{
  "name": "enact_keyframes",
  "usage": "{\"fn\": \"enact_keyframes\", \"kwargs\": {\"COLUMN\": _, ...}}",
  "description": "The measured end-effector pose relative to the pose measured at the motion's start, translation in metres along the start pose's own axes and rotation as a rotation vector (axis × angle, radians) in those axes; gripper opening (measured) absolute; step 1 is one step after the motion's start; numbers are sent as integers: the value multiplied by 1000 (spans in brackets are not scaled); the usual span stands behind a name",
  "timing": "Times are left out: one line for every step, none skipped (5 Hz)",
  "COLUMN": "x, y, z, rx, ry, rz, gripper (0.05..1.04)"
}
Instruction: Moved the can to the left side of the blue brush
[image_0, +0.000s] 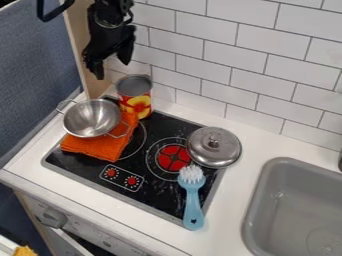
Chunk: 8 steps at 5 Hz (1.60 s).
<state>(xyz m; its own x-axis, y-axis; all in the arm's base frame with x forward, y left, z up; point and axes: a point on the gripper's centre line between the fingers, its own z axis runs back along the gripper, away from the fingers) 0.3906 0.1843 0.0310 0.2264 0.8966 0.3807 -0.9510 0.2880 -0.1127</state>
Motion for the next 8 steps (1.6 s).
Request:
{"fn": "enact_keyframes", "kwargs": {"x": 2, "y": 7, "z": -11, "rx": 38, "ry": 8, "rz": 13, "gripper": 999}}
{"fn": "enact_keyframes", "kwargs": {"x": -1, "y": 6, "z": -25, "rx": 70, "ry": 21, "rz": 4, "gripper": 999}}
{"fn": "enact_keyframes", "kwargs": {"x": -3, "y": 3, "z": -39, "rx": 95, "ry": 41, "rz": 6, "gripper": 1000}}
{"fn": "enact_keyframes", "kwargs": {"x": -3, "y": -1, "z": -48, "rx": 101, "ry": 47, "rz": 4, "gripper": 999}}
{"fn": "enact_keyframes", "kwargs": {"x": -5, "y": -2, "z": -54, "rx": 116, "ry": 57, "rz": -1, "gripper": 999}}
{"fn": "enact_keyframes", "kwargs": {"x": -11, "y": -8, "z": -53, "rx": 100, "ry": 62, "rz": -28, "gripper": 999}}
{"fn": "enact_keyframes", "kwargs": {"x": -36, "y": -13, "z": -54, "rx": 98, "ry": 86, "rz": -104, "gripper": 999}}
{"fn": "enact_keyframes", "kwargs": {"x": -63, "y": -21, "z": -54, "rx": 80, "ry": 106, "rz": -188, "gripper": 999}}
